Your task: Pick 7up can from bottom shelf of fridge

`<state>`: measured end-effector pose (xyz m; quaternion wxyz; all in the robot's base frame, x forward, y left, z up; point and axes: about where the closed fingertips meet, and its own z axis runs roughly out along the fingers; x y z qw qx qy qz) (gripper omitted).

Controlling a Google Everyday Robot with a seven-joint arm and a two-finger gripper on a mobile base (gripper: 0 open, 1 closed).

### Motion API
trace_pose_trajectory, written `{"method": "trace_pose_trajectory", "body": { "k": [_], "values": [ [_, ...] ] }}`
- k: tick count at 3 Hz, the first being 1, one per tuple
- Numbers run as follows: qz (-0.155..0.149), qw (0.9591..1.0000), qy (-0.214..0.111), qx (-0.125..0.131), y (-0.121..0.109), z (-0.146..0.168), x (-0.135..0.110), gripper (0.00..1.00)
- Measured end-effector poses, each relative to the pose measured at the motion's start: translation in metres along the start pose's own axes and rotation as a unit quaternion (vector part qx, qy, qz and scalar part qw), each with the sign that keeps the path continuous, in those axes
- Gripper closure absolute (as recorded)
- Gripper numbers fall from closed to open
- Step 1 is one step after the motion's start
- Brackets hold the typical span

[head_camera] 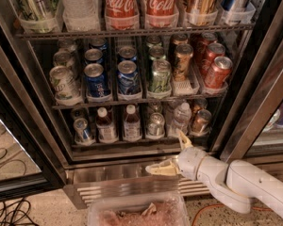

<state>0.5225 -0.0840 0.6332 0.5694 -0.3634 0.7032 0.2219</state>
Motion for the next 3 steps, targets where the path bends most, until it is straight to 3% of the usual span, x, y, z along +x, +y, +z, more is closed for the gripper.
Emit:
{"method": "trace_pose_trajectory", "body": {
  "k": [2, 3],
  "values": [
    [0.016, 0.9993, -0.012, -0.033, 0.031, 0.022, 0.014, 0.00],
    [0.006, 0.9993, -0.033, -0.016, 0.027, 0.033, 0.015, 0.00]
  ]
}}
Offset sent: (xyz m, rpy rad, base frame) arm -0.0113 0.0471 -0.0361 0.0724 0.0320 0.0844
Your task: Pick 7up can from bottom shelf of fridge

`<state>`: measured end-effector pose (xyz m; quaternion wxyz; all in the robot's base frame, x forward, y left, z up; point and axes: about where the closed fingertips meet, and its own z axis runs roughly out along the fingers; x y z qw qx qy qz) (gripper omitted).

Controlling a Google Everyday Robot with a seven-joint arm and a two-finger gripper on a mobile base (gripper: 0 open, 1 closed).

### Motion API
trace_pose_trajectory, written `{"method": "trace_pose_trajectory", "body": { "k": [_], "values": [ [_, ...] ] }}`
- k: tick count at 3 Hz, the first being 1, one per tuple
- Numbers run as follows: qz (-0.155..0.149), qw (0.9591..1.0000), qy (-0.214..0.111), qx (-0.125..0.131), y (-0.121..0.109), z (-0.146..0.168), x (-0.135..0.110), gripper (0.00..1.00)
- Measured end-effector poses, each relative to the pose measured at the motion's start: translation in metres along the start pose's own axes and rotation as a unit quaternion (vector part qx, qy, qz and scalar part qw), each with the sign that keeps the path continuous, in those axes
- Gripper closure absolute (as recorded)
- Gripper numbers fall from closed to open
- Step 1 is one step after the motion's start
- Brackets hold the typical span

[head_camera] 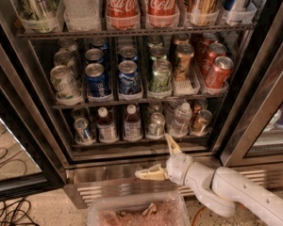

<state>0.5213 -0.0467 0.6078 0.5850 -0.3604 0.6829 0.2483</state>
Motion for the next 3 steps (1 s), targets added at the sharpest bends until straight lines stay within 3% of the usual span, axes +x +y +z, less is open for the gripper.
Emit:
{"method": "trace_pose_trajectory", "body": {
  "k": [1, 3],
  "values": [
    [-0.025, 0.9983, -0.036, 0.038, -0.0096, 0.0106, -0.0018, 0.00],
    [-0.023, 0.9978, -0.039, 0.048, -0.0116, 0.0130, 0.0017, 0.00]
  ]
}}
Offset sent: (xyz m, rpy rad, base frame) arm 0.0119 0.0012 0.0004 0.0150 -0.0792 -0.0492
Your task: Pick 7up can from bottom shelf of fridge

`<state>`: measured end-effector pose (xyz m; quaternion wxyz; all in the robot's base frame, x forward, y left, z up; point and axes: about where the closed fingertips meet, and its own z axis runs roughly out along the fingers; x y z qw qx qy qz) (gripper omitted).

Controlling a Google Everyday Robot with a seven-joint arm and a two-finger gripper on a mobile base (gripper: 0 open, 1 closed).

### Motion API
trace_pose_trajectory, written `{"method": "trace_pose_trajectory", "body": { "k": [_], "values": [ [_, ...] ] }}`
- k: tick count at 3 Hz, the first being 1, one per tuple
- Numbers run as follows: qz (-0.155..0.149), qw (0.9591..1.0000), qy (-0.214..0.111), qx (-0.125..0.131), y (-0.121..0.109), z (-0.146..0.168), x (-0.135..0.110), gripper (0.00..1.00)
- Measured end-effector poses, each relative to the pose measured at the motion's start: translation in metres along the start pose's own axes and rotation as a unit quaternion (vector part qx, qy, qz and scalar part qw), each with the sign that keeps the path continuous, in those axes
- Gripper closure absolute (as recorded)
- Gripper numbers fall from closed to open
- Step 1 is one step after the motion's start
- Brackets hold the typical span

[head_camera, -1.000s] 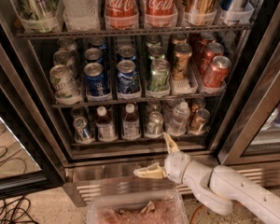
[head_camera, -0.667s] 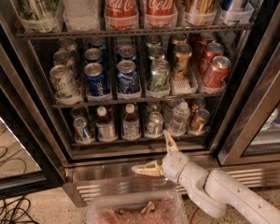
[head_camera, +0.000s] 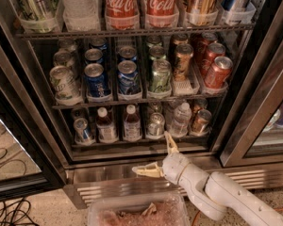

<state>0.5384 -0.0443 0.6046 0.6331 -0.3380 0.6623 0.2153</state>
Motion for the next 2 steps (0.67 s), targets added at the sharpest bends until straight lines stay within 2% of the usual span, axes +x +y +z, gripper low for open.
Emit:
{"method": "trace_pose_trajectory", "body": {
  "k": [1, 2],
  "values": [
    [-0.006, 0.9997, -0.005, 0.022, -0.0116, 0.0040, 0.0049, 0.00],
    [-0.014, 0.9994, -0.004, 0.030, -0.0209, 0.0075, 0.0065, 0.00]
  ]
}}
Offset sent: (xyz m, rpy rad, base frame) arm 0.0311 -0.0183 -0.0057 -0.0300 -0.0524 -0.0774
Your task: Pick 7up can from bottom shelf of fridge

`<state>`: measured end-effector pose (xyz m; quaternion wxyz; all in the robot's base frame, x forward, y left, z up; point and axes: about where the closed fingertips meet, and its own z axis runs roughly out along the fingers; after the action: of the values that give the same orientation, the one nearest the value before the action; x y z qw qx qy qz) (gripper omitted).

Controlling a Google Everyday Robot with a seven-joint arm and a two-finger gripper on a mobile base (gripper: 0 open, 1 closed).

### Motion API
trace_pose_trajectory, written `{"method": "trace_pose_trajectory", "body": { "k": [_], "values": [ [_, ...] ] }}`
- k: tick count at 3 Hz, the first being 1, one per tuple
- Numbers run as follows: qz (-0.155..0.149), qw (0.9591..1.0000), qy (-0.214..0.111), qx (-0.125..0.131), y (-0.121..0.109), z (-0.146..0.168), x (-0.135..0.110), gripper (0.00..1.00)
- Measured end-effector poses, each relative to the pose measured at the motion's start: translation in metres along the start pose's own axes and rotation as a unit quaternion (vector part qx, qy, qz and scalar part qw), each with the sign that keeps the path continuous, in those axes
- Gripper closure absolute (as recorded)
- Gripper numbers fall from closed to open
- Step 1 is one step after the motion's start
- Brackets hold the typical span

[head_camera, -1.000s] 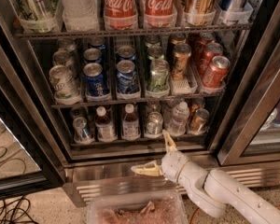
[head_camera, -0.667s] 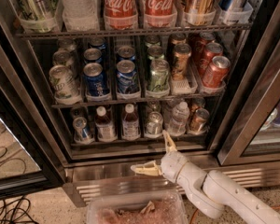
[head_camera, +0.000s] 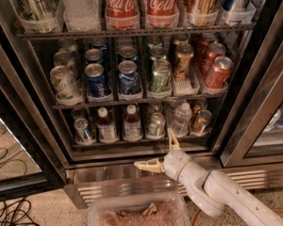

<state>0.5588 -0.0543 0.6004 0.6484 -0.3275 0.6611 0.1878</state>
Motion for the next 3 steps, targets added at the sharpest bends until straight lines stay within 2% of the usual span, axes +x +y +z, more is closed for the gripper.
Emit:
{"method": "trace_pose_trajectory", "body": {
  "k": [2, 3],
  "values": [
    [-0.015, 0.9999, -0.008, 0.000, -0.019, 0.017, -0.003, 0.00],
    [-0.015, 0.9996, -0.022, 0.001, -0.032, 0.045, 0.001, 0.00]
  ]
}}
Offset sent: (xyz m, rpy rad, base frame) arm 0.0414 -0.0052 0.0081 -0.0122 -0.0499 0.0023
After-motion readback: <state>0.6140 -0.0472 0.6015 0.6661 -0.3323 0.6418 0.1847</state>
